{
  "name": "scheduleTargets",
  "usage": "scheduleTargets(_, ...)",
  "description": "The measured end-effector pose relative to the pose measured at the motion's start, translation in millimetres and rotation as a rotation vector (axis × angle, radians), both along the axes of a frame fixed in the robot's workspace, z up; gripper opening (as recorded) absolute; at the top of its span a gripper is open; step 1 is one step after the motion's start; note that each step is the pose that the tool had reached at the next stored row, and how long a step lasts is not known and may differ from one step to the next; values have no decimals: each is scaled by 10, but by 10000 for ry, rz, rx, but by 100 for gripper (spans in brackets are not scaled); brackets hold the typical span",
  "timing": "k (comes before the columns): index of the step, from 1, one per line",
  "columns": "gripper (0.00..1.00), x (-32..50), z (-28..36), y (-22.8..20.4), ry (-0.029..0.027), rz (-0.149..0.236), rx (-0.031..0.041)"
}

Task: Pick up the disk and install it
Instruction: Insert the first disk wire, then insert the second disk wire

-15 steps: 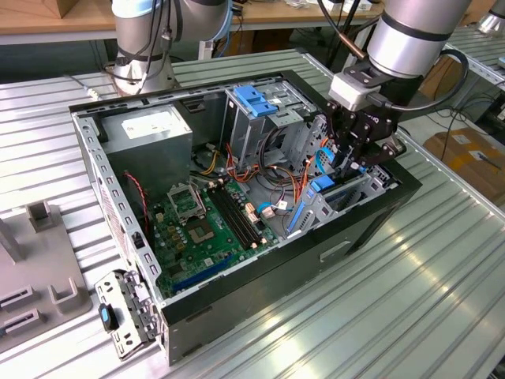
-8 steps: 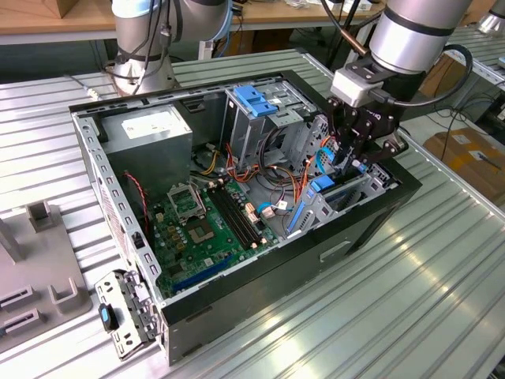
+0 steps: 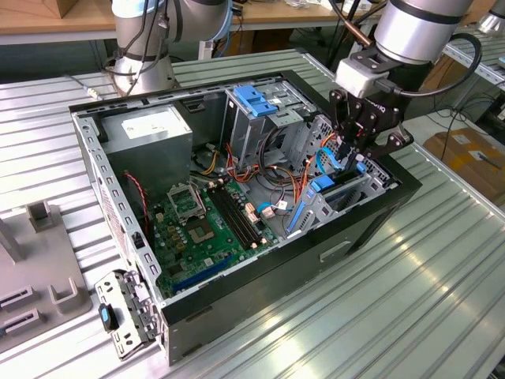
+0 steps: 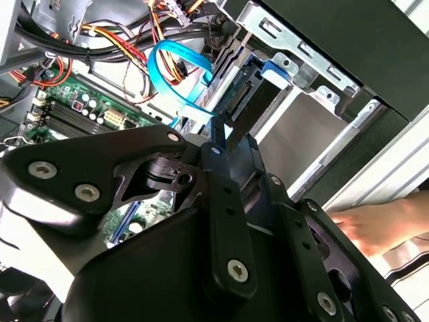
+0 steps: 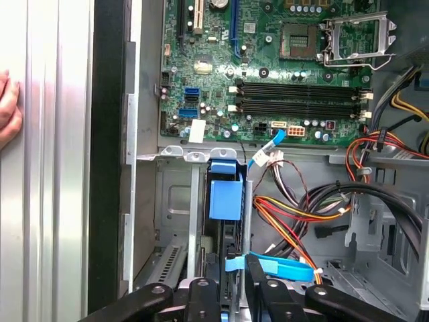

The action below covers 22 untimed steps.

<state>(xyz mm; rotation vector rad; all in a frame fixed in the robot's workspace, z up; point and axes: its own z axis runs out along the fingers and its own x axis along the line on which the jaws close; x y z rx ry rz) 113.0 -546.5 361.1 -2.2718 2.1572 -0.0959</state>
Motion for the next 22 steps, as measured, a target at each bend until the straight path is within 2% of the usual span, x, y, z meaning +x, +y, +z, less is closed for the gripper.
scheduleTargets(17, 29, 24, 0, 1, 0, 6, 0)
scheduleTargets(22, 29, 54, 0, 34, 0, 66, 0)
